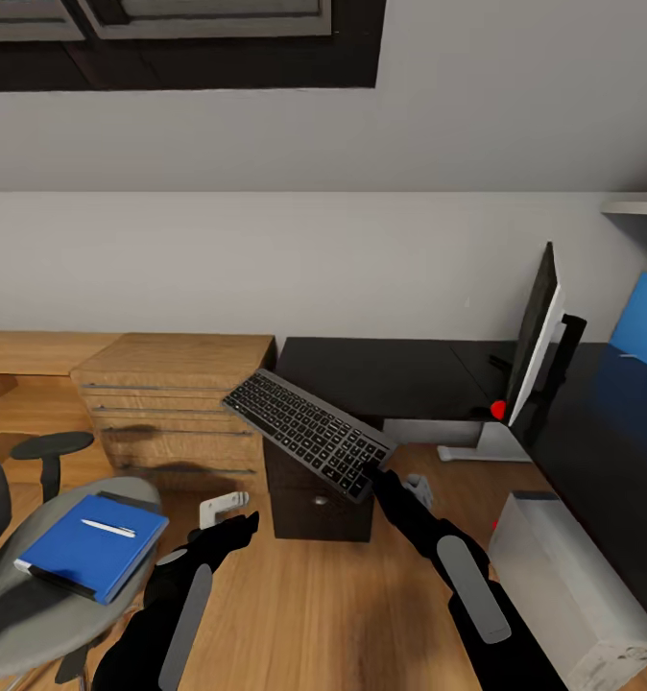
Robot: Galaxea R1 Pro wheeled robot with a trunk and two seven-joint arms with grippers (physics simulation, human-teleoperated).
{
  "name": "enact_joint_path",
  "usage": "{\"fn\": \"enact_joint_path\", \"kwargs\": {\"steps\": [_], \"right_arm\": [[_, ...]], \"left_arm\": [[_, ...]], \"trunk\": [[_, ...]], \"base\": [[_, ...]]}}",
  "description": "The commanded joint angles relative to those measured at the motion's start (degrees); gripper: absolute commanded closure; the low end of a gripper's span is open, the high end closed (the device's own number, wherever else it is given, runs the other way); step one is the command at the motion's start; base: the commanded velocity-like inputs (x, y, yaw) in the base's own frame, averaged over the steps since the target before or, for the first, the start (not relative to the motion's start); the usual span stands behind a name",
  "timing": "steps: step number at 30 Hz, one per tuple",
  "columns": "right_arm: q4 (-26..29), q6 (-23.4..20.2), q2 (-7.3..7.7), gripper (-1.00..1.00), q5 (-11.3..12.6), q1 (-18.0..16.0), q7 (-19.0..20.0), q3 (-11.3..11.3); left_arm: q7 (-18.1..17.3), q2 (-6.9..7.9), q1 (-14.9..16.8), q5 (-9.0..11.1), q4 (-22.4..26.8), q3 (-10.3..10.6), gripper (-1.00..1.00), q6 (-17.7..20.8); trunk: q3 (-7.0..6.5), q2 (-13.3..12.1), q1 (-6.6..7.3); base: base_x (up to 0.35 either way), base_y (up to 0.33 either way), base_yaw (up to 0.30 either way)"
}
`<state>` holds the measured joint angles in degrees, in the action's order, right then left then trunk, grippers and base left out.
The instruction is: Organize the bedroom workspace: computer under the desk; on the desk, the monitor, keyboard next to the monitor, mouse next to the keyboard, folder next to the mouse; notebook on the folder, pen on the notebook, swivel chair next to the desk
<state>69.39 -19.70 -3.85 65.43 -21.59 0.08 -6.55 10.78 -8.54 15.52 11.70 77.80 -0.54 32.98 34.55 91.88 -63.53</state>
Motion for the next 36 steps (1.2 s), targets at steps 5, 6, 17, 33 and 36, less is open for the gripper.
{"fn": "enact_joint_path", "kwargs": {"steps": [5, 6, 17, 33, 36], "right_arm": [[0.04, 1.75, -0.03, 1.00, 0.48, -0.03, 0.01, 0.14], [-0.09, 2.09, -0.10, 1.00, 0.42, -0.03, -0.15, 0.14], [-0.17, 7.26, 0.06, 1.00, 0.42, -0.03, -0.02, 0.32], [-9.64, 36.94, -0.50, 1.00, 1.20, -0.03, -1.53, -0.34], [-10.86, 38.12, -2.46, 1.00, 6.71, -0.06, -1.57, -0.10]], "left_arm": [[0.37, -0.02, 0.03, 0.69, 0.07, -0.08, -1.00, 0.24], [0.38, 0.01, 0.03, 0.69, 0.07, -0.08, -1.00, 0.24], [0.38, 0.00, 0.03, 0.69, 0.07, -0.08, -1.00, 0.24], [0.38, -0.07, 0.03, 0.67, 0.07, 0.04, -1.00, 0.25], [0.34, -0.13, 0.03, 0.69, 0.07, 0.12, -1.00, 0.25]], "trunk": [[0.06, 0.03, -0.03], [0.06, 0.03, -0.03], [0.06, 0.03, -0.03], [0.06, 0.03, -0.03], [0.06, 0.03, -0.03]], "base": [[0.318, 0.155, 0.000], [0.267, 0.236, 0.000], [0.247, 0.141, 0.000], [0.029, 0.004, 0.000], [0.269, 0.000, 0.000]]}}
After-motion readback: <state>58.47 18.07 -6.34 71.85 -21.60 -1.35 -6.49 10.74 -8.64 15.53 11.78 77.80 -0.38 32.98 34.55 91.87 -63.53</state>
